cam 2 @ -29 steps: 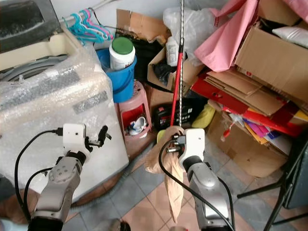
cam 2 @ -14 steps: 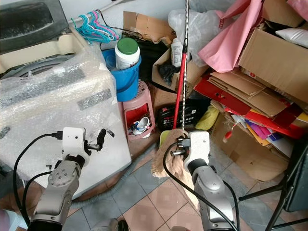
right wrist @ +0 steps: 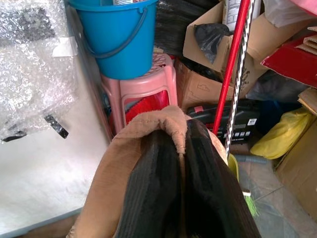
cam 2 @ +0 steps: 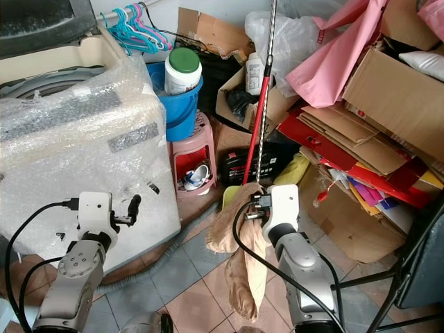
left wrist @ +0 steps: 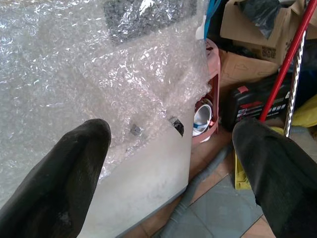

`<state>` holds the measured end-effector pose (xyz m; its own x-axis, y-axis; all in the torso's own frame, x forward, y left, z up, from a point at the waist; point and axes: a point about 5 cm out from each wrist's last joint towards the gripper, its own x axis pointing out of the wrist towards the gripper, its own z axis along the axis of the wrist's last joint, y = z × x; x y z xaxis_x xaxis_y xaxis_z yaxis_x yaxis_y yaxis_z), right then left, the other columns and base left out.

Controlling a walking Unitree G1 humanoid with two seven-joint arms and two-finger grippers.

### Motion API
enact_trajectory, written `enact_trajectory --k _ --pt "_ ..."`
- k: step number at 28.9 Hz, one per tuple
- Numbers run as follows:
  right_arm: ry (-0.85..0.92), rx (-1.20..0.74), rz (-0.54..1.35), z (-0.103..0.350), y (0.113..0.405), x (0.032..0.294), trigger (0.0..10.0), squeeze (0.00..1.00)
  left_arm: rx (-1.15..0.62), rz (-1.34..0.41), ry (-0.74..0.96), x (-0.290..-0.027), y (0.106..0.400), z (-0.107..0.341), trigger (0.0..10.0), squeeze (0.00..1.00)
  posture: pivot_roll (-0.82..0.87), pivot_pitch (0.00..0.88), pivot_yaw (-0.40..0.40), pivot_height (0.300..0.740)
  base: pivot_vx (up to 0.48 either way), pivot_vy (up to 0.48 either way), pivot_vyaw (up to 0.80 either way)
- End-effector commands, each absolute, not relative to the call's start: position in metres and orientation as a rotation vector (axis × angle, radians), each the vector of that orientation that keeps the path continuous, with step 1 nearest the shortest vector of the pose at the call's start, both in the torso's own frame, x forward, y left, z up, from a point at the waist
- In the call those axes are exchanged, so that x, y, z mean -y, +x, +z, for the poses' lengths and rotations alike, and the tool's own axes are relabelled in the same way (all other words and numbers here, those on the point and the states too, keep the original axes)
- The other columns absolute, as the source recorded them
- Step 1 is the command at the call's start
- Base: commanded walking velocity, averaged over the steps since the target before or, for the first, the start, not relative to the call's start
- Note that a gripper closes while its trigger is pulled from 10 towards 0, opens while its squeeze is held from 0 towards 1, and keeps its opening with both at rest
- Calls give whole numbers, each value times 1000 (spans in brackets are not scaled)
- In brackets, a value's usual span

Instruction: Clothes washing

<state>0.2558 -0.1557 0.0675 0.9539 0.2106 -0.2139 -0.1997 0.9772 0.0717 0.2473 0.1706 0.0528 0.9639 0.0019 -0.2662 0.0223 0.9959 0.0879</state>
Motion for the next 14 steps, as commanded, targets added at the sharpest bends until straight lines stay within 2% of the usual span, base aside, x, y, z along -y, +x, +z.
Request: enact_trajectory --k 1,7,11,14 --pt "37 -187 166 73 257 163 10000 0 -271 -34 90 -172 246 56 10000 0 -46 0 0 740 0 0 0" --pt "10 -186 60 72 242 185 10000 0 -311 -41 98 -188 220 50 10000 0 -64 0 21 740 0 0 0" --pt "4 -208 44 67 229 192 10000 0 -347 -55 105 -185 202 42 10000 0 -65 0 26 740 0 0 0" --pt "3 -209 41 66 229 193 10000 0 -347 -50 106 -185 201 42 10000 0 -64 0 26 740 0 0 0"
